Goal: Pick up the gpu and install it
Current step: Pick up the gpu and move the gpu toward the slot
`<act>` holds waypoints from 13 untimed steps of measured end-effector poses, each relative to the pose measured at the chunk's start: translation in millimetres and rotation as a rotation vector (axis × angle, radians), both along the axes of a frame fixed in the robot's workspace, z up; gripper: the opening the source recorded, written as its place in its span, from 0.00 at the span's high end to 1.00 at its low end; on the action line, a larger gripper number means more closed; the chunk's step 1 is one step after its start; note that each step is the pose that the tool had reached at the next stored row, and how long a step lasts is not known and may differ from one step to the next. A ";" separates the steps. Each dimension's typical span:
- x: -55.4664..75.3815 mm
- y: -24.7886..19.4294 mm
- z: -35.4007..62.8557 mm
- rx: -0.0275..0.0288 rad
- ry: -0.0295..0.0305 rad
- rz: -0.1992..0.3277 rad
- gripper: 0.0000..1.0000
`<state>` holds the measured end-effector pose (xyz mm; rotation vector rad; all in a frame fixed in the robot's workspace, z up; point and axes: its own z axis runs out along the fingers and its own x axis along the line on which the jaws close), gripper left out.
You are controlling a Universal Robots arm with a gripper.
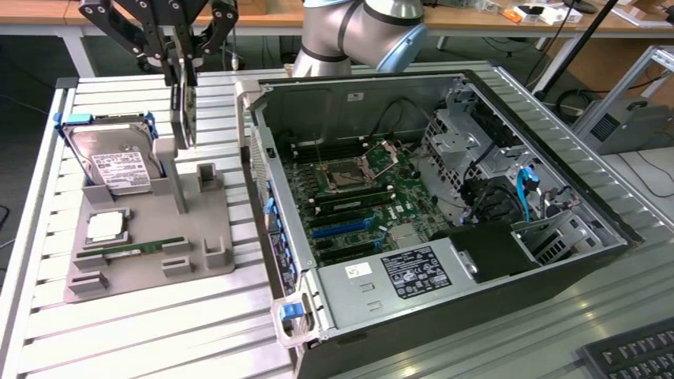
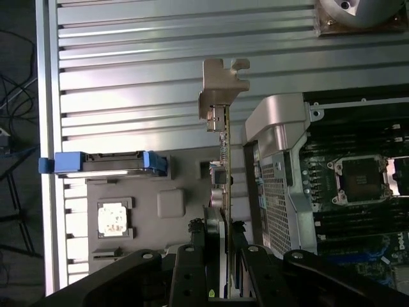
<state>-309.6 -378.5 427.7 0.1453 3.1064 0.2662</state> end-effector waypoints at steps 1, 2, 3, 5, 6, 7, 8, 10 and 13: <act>0.0 0.0 0.2 0.0010 -0.0001 0.000 0.74; 0.0 0.0 0.6 0.0022 0.0000 0.000 0.74; 0.0 0.0 1.0 0.0035 0.0000 0.000 0.74; 0.0 -0.1 1.6 0.0058 0.0000 0.000 0.74; 0.0 -0.1 1.8 0.0065 0.0000 0.000 0.74; 0.0 -0.1 2.2 0.0079 -0.0001 0.000 0.74; 0.0 -0.1 2.4 0.0089 -0.0001 0.000 0.74; 0.0 -0.1 2.7 0.0114 -0.0001 0.000 0.74; 0.0 -0.1 3.2 0.0150 -0.0001 0.000 0.74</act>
